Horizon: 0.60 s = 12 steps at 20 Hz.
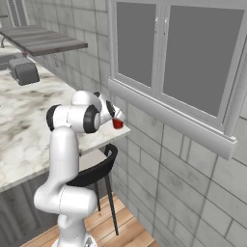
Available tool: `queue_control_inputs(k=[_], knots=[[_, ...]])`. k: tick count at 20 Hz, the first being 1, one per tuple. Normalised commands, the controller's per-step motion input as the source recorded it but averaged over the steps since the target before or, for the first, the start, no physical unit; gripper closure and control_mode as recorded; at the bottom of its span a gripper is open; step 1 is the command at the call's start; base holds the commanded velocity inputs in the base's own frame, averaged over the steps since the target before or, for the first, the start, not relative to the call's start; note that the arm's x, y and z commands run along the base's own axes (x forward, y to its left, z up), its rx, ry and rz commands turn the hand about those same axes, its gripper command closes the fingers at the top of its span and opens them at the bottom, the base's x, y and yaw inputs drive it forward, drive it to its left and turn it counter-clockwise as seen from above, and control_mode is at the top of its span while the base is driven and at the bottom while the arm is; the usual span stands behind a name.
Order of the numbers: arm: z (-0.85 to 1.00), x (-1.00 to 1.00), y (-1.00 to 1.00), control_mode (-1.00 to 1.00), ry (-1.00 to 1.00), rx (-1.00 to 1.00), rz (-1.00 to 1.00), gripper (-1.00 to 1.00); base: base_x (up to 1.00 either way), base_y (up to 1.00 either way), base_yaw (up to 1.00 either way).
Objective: Four empty soda cans are scattered around the kitchen. Gather all the cans and cluster them next to the stove for recycling.
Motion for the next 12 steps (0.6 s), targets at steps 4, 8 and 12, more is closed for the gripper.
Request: queue_control_inputs(k=[4,8,12], knots=[[0.03,-0.14,0.24,-1.0,0.0,0.05,0.05,1.0,0.0,0.0,0.0],[0.13,-0.17,0.33,-1.0,0.0,0.03,0.05,1.0,0.0,0.0,0.0],[0.29,-0.22,0.3,-1.0,0.0,0.03,0.03,1.0,0.0,0.0,0.0]])
